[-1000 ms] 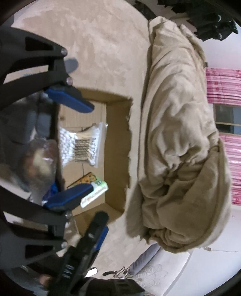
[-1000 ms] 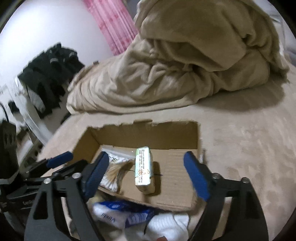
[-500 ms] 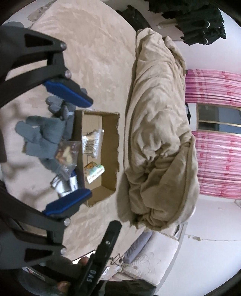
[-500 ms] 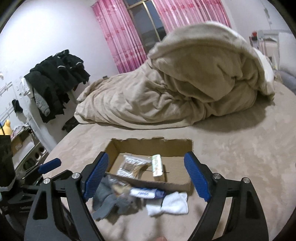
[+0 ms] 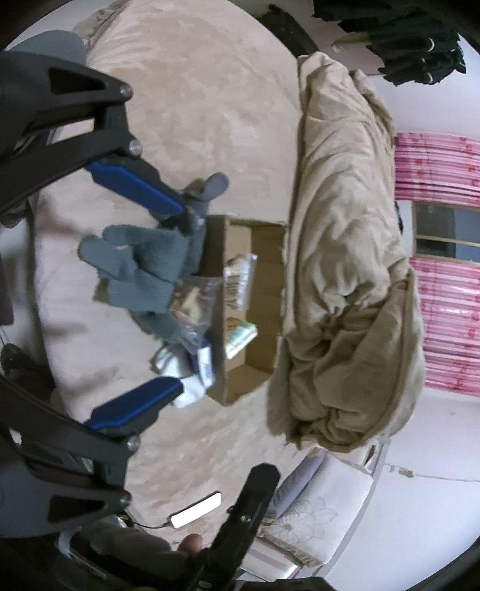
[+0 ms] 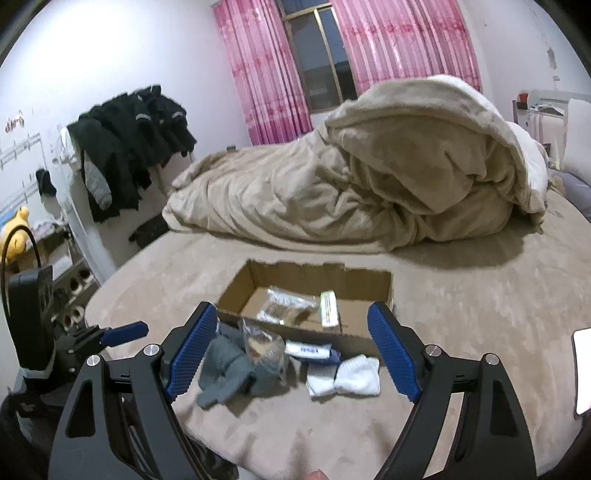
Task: Organize objects
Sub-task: 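Grasp the grey glove with the left tool while the right grasps the white socks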
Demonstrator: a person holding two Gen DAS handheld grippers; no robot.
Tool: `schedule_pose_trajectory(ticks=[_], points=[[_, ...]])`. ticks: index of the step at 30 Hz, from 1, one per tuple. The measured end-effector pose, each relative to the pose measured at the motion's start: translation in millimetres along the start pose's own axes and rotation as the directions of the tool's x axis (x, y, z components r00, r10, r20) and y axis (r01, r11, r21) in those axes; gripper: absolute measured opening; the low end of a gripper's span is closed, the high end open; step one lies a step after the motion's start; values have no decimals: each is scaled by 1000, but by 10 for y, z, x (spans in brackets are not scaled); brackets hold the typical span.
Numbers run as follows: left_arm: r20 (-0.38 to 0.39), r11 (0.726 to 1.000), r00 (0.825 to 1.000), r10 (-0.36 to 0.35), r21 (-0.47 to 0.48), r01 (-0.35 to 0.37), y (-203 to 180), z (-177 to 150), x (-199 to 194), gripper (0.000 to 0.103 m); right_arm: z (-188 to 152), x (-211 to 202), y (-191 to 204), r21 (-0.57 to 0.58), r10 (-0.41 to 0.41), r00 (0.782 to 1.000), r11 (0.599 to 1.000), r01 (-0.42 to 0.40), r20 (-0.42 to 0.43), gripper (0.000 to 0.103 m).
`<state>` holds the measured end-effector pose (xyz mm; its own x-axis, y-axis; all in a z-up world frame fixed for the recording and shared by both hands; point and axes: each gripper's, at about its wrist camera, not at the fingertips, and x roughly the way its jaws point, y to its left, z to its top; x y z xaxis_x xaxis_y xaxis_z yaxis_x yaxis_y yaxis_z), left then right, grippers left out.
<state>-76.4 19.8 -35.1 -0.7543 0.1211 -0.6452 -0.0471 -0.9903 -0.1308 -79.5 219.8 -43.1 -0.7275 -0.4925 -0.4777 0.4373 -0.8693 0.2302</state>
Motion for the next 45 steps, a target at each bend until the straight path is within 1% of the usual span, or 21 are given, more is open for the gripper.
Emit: schedule_pose_trajectory(ticks=[3, 8, 12, 16, 18, 21, 23, 24, 25, 27, 28, 29, 31, 32, 33, 34, 35, 38, 41, 43, 45], points=[[-28, 1000, 1000, 5, 2, -5, -2, -96, 158, 91, -79, 132, -91, 15, -11, 999, 1000, 12, -31, 86], [-74, 1000, 997, 16, -10, -17, 29, -214, 453, 91, -220, 374, -302, 44, -55, 995, 997, 58, -86, 86], [-104, 1000, 994, 22, -20, -25, 100, -308, 654, 91, -346, 595, -440, 62, -69, 986, 995, 79, -150, 86], [-102, 999, 994, 28, -23, -31, 168, -324, 809, 91, -493, 835, -526, 70, -78, 969, 993, 97, -236, 86], [-113, 999, 993, 29, -33, -33, 208, -331, 893, 91, -572, 940, -540, 62, -75, 963, 994, 94, -258, 86], [-125, 999, 992, 27, -34, -32, 245, -361, 1022, 91, -685, 1121, -568, 53, -91, 947, 992, 112, -309, 86], [-138, 999, 990, 20, -36, -25, 264, -391, 1109, 91, -743, 1223, -575, 36, -102, 943, 992, 119, -318, 86], [-143, 999, 990, 12, -36, -17, 267, -409, 1144, 91, -789, 1286, -593, 34, -113, 936, 991, 132, -332, 86], [-152, 999, 988, -1, -35, -5, 270, -424, 1203, 90, -827, 1345, -614, 36, -120, 930, 989, 141, -348, 86], [-164, 999, 986, -12, -33, 7, 277, -458, 1292, 88, -884, 1412, -659, 57, -84, 932, 992, 111, -352, 86], [-166, 999, 986, -16, -36, 10, 286, -475, 1317, 82, -894, 1422, -669, 59, -79, 934, 993, 106, -348, 86], [-165, 999, 986, -21, -40, 15, 293, -484, 1330, 73, -901, 1422, -673, 60, -77, 936, 993, 104, -344, 85], [-155, 999, 988, -26, -42, 19, 294, -495, 1315, 68, -898, 1399, -667, 62, -60, 940, 994, 86, -336, 69], [-150, 999, 988, -29, -41, 23, 291, -495, 1299, 64, -897, 1384, -651, 71, -33, 942, 996, 60, -335, 61], [-144, 999, 989, -34, -38, 28, 282, -495, 1271, 63, -899, 1370, -627, 68, -32, 942, 996, 59, -335, 59], [-137, 999, 990, -37, -37, 33, 268, -499, 1238, 58, -903, 1357, -593, 48, -46, 942, 997, 65, -333, 57], [-133, 999, 990, -41, -36, 36, 255, -497, 1213, 50, -909, 1342, -559, 30, -48, 942, 998, 62, -333, 54], [-114, 999, 992, -47, -32, 43, 214, -490, 1093, 47, -889, 1313, -530, 27, -41, 941, 998, 53, -335, 48], [-98, 998, 994, -52, -30, 49, 188, -483, 971, 44, -859, 1228, -547, 33, -37, 946, 998, 50, -323, 43], [-89, 998, 995, -53, -32, 51, 177, -480, 890, 44, -833, 1178, -551, 33, -43, 949, 998, 56, -314, 38], [-79, 998, 995, -57, -36, 55, 174, -469, 813, 43, -795, 1101, -538, 31, -45, 953, 998, 57, -300, 24]])
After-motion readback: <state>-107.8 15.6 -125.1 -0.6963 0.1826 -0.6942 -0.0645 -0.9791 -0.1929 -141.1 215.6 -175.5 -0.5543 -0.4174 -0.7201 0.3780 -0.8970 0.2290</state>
